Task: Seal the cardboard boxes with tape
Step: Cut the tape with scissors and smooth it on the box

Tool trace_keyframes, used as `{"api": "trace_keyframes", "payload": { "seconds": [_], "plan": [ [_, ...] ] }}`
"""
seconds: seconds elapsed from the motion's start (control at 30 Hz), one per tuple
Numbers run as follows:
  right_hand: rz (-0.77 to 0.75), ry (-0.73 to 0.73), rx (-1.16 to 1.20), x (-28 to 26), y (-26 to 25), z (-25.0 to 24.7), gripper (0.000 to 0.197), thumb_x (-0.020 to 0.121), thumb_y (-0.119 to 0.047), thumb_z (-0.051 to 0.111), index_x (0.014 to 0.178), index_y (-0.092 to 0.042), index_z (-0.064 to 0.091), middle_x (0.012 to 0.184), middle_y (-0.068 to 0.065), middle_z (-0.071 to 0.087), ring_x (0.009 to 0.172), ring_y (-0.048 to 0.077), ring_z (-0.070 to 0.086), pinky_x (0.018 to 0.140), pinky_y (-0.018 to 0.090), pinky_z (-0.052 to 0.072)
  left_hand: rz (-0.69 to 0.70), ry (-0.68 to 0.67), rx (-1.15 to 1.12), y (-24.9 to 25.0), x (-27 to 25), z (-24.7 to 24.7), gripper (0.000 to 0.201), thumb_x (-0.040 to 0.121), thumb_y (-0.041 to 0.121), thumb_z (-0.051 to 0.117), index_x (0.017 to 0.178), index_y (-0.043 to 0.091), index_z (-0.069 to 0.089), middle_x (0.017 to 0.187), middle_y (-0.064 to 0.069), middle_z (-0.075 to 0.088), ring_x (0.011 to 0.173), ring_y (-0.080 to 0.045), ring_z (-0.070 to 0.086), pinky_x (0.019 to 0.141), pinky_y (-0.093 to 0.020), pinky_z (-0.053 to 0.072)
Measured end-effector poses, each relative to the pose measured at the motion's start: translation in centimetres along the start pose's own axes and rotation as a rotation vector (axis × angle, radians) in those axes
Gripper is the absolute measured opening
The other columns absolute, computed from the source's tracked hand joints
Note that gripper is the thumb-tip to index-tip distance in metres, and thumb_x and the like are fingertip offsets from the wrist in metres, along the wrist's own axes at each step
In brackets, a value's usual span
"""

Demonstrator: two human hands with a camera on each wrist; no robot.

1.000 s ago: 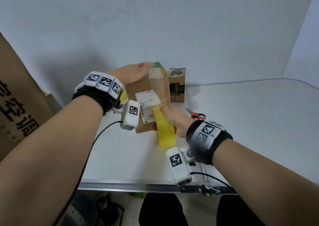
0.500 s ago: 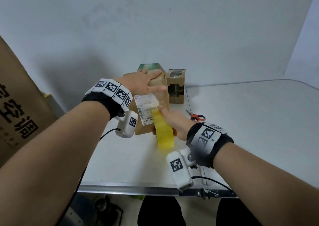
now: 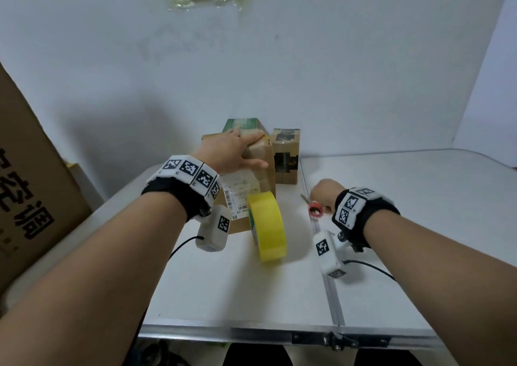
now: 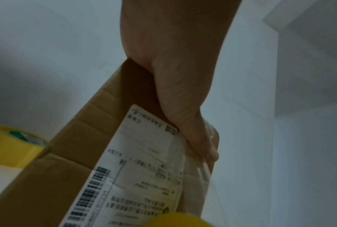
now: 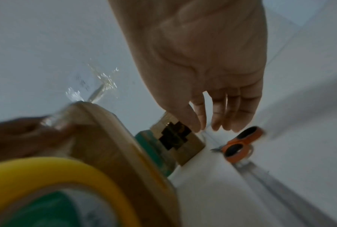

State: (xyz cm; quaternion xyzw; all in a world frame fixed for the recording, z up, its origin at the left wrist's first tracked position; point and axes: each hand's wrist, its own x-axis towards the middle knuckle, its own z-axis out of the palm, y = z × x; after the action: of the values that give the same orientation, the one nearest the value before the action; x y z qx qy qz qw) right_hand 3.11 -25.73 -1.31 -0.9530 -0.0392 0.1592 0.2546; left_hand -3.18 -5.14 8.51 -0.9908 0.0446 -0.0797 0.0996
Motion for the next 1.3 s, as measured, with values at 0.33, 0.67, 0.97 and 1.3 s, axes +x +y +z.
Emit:
{"api": "trace_keyframes", "payload": {
  "seconds": [0.33, 0.67, 0.97, 1.3],
  "plan": [
    [-0.063, -0.165, -0.361, 1.2, -0.5, -0.8, 0.020, 0.091, -0.005, 0.063, 0.075, -0.014, 0.055, 0.075, 0.002, 0.057, 0.052, 0.006, 0.061, 0.043, 0.011, 0.046, 0.053, 0.023, -0.021, -0.8, 0.5, 0.3, 0.062, 0.100, 0.055, 0.029, 0.155, 0.031, 0.016, 0.146, -0.017, 0.038, 0.137, -0.030, 0.034, 0.100, -0.039, 0.035],
    [0.072, -0.091, -0.103, 3.6, 2.0, 0.0, 0.026, 0.093, -0.024, 0.064, 0.073, -0.024, 0.048, 0.059, -0.011, 0.062, 0.067, 0.005, 0.063, 0.056, 0.008, 0.045, 0.089, 0.030, -0.030, -1.2, 0.8, 1.0, 0.086, 0.085, 0.071, 0.042, 0.155, 0.034, 0.010, 0.154, -0.012, 0.031, 0.141, -0.029, 0.032, 0.105, -0.044, 0.038],
    [-0.464, 0.498, 0.496, 2.0, -2.2, -3.2, 0.014, 0.086, -0.025, 0.068, 0.100, -0.024, 0.072, 0.079, -0.007, 0.066, 0.080, 0.016, 0.061, 0.074, 0.029, 0.050, 0.123, 0.054, -0.009, -1.9, 1.5, 1.5, 0.095, 0.074, 0.082, 0.039, 0.154, 0.038, 0.010, 0.153, -0.006, 0.035, 0.138, -0.026, 0.036, 0.106, -0.047, 0.040],
    [-0.781, 0.435, 0.429, -2.6, -7.9, -3.1, 0.028, 0.093, -0.022, 0.059, 0.120, -0.026, 0.059, 0.102, -0.002, 0.075, 0.080, -0.004, 0.059, 0.074, 0.006, 0.043, 0.146, 0.227, -0.036, -2.1, 2.1, 2.2, 0.092, 0.072, 0.077, 0.057, 0.138, 0.015, 0.043, 0.134, -0.004, 0.056, 0.115, -0.026, 0.058, 0.091, -0.038, 0.046]
  ]
}}
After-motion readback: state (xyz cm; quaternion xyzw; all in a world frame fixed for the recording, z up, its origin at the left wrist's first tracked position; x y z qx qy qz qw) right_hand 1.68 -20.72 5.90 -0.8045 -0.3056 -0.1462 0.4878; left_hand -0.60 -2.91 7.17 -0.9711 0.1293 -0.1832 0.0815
